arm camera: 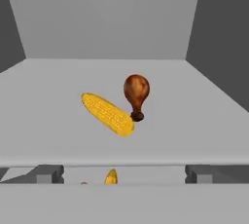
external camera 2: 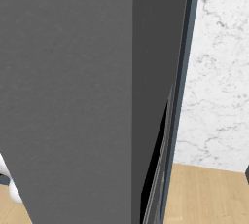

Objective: Place one corn and one chicken drumstick in each tupperware on the nearby counter, to pack two identical lunches.

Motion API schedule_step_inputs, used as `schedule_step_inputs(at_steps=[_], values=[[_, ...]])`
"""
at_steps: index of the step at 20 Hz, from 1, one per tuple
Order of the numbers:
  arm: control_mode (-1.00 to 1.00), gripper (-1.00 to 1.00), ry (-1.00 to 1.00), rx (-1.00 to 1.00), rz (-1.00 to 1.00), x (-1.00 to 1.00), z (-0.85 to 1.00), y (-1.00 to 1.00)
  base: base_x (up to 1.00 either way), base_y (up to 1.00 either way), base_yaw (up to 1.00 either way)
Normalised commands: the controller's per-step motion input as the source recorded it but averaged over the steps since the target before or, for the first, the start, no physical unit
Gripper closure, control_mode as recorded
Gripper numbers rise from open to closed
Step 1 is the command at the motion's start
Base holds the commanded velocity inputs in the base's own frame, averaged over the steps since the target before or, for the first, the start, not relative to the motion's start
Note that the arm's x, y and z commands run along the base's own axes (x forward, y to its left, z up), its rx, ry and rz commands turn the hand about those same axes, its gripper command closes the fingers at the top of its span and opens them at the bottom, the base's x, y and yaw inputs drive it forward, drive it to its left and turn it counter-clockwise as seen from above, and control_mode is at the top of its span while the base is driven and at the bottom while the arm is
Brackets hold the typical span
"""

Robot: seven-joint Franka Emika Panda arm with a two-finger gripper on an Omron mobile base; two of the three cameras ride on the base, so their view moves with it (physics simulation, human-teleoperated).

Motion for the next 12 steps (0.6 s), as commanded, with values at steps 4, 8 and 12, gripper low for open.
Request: schedule_step_inputs(at_steps=[4,8,12], values=[[-1.0,-1.0,0.08,0.0,0.0,0.52,-0.09,-0.13,0.0,0.0,0.0],[-1.0,-1.0,0.03,0.0,0.0,0.44,-0.03,-0.18,0.0,0.0,0.0],[-1.0,-1.0,0.01,0.0,0.0,0.44,-0.03,-0.05,0.0,0.0,0.0]])
